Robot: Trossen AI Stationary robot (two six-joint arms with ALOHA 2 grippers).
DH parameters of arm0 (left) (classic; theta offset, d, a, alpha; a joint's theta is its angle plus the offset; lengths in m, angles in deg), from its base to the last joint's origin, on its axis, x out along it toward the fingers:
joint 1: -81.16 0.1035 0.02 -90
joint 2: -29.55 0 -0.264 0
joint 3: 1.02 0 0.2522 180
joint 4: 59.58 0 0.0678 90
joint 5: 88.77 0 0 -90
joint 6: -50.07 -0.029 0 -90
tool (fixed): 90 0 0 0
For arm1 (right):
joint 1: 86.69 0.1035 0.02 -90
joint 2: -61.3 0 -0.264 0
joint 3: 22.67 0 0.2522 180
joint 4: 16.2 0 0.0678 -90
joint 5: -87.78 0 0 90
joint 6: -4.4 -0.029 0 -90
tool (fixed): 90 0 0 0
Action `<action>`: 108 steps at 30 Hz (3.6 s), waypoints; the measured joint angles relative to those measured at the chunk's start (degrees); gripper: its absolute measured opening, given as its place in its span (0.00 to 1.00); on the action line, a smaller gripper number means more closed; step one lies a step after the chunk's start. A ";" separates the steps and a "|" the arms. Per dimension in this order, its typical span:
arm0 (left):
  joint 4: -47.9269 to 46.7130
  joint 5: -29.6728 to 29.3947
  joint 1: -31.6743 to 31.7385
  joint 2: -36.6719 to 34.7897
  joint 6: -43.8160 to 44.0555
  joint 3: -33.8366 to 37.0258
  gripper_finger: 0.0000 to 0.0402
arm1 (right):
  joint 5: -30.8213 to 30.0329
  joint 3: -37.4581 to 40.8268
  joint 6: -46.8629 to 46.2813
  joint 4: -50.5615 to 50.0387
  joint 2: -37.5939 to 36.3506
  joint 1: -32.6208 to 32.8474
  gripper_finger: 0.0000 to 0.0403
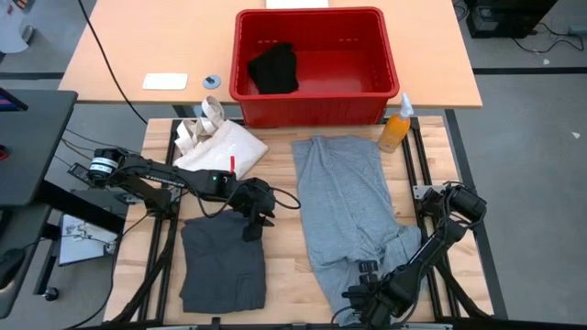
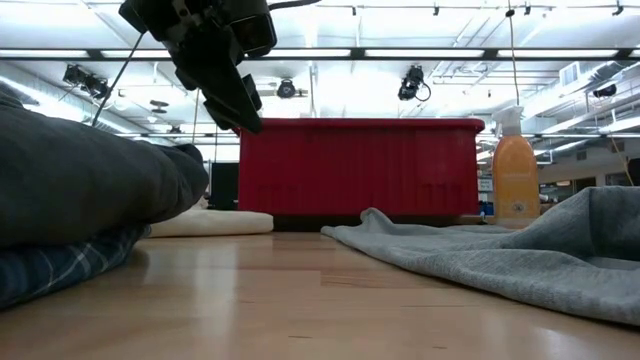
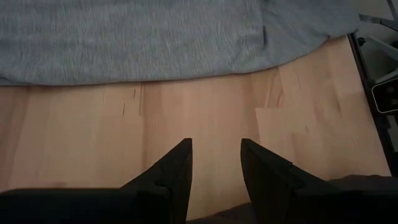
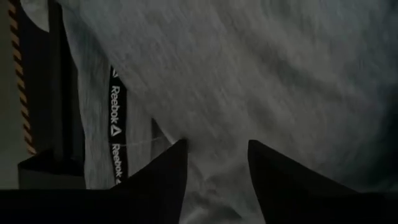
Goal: Fold Laundry from Bin
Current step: Fold the light gray t-shirt
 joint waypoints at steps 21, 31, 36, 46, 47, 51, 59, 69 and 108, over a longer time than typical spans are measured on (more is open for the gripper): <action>-2.80 0.00 0.06 0.00 -2.62 -0.02 0.35 | 8.96 3.33 -2.81 6.86 -0.05 -2.08 0.03; -2.89 0.00 0.20 0.02 -4.49 -0.02 0.35 | 13.30 -1.60 -9.02 8.02 -4.42 -3.59 0.01; -2.83 0.00 0.20 0.02 -5.02 -0.02 0.35 | 15.03 -3.45 -12.11 13.97 -4.57 -3.25 0.01; -2.82 0.00 0.17 0.02 -4.65 -0.02 0.35 | 17.21 -1.90 -19.28 14.83 -4.44 -0.72 0.01; -2.82 0.00 0.17 0.02 -4.63 -0.02 0.35 | 17.81 -1.88 -19.48 15.60 -4.44 -0.72 0.01; -2.82 0.02 0.17 0.02 -4.41 -0.02 0.35 | 19.18 -1.85 -19.49 18.71 -4.44 -0.70 0.02; -3.47 0.02 0.17 -0.65 -4.41 -0.08 0.35 | 21.11 -1.85 -26.44 18.16 -4.44 -0.64 0.15; -2.40 0.02 0.17 -1.73 -4.85 -1.57 0.35 | 29.43 -1.83 -31.91 13.30 -4.44 -0.22 0.37; 21.64 -13.14 24.53 30.86 -19.43 -8.70 0.35 | 1.74 -1.83 -51.52 6.99 -4.44 -5.49 0.36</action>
